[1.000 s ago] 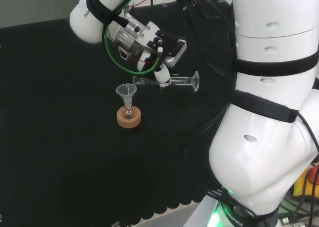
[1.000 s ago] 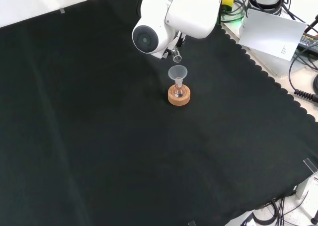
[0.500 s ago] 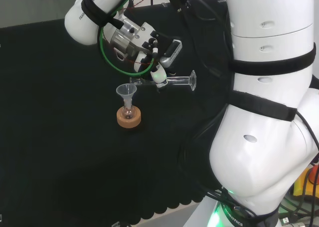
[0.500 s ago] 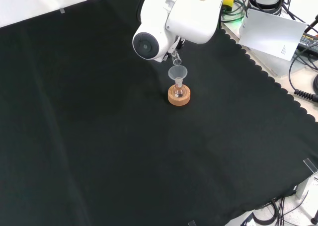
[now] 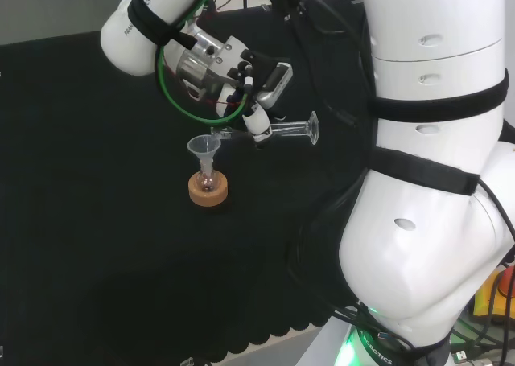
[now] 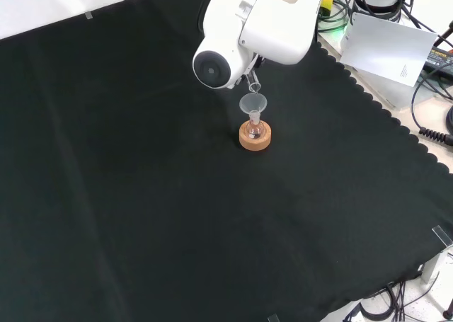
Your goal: Pour the water from the graduated cylinder into the round-bottom flask.
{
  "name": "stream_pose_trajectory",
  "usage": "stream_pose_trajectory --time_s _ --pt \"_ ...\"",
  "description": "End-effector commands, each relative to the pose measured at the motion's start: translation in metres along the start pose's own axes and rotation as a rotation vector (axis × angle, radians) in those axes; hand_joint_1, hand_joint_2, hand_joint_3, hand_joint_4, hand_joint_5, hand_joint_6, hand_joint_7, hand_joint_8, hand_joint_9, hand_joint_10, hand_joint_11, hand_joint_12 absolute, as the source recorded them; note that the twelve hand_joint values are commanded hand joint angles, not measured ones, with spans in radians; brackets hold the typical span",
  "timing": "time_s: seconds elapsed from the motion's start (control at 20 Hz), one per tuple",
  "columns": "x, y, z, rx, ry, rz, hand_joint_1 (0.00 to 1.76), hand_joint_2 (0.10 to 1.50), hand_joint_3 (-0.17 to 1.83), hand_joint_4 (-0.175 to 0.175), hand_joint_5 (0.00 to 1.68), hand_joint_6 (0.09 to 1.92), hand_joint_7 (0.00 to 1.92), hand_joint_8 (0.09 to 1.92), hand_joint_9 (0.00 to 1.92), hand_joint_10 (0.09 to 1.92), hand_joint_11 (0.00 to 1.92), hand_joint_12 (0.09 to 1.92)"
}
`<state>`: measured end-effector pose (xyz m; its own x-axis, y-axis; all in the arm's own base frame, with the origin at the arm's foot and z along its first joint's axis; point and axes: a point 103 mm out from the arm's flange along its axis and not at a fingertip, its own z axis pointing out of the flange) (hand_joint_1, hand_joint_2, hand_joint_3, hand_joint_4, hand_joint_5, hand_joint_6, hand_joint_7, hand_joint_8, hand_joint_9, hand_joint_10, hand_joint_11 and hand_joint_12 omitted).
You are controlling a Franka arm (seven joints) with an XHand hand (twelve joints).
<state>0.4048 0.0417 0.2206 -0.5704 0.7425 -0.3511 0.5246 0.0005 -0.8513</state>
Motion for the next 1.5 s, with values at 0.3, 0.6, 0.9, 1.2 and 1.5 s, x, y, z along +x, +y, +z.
stream_pose_trajectory --time_s 0.3,0.6,0.9,1.2,1.5 --pt "-0.006 -0.003 -0.002 0.019 -0.021 0.015 1.25 1.14 0.00 -0.175 0.92 1.08 0.96 1.07 1.42 0.10 1.21 0.78" --pt "-0.004 -0.002 -0.007 0.022 -0.030 0.019 1.25 1.14 0.00 -0.175 0.92 1.08 0.96 1.07 1.42 0.10 1.21 0.78" --pt "-0.004 -0.002 -0.008 0.028 -0.040 0.024 1.25 1.14 0.00 -0.175 0.92 1.07 0.96 1.07 1.42 0.10 1.21 0.78" --pt "-0.004 -0.003 -0.010 0.037 -0.047 0.030 1.25 1.14 0.00 -0.175 0.92 1.07 0.96 1.07 1.42 0.09 1.21 0.78" --pt "-0.004 -0.004 -0.012 0.051 -0.065 0.033 1.25 1.14 0.00 -0.175 0.92 1.07 0.96 1.07 1.42 0.09 1.21 0.78"
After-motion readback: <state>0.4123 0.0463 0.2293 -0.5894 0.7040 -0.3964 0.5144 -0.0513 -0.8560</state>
